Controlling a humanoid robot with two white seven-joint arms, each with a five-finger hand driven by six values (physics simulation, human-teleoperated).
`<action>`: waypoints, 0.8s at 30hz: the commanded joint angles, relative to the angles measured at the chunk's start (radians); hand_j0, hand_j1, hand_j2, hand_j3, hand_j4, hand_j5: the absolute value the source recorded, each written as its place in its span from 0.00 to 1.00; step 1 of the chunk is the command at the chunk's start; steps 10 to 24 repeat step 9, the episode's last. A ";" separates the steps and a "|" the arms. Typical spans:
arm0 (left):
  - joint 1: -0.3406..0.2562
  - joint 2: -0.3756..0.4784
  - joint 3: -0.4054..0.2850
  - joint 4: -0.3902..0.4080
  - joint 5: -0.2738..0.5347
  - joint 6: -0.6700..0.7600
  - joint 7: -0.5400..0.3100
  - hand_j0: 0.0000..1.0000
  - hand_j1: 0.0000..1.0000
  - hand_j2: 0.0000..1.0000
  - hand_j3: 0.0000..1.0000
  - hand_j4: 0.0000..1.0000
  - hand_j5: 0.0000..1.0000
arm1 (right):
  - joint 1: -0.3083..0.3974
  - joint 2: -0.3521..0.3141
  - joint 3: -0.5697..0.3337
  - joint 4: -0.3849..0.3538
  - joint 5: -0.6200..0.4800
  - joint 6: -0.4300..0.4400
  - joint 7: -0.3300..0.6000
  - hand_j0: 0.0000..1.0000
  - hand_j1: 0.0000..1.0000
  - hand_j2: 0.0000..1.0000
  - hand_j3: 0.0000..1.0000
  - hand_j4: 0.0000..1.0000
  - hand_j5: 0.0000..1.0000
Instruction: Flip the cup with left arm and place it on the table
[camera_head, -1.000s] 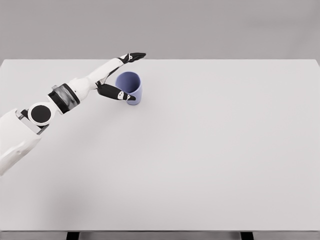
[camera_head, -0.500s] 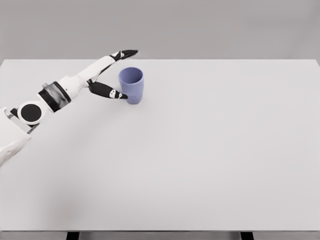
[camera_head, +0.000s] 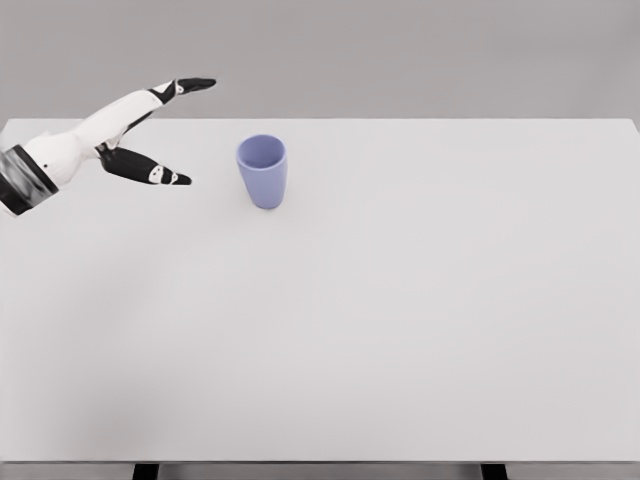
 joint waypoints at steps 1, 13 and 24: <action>0.009 0.047 0.004 -0.022 0.005 0.004 0.003 1.00 1.00 1.00 1.00 1.00 1.00 | 0.000 0.000 0.000 0.000 0.000 0.000 0.000 1.00 1.00 1.00 1.00 1.00 1.00; 0.087 0.099 0.077 -0.066 0.005 0.007 0.003 1.00 1.00 1.00 1.00 1.00 1.00 | 0.000 0.000 0.000 0.000 0.000 0.000 0.000 1.00 1.00 1.00 1.00 1.00 1.00; 0.087 0.099 0.077 -0.066 0.005 0.007 0.003 1.00 1.00 1.00 1.00 1.00 1.00 | 0.000 0.000 0.000 0.000 0.000 0.000 0.000 1.00 1.00 1.00 1.00 1.00 1.00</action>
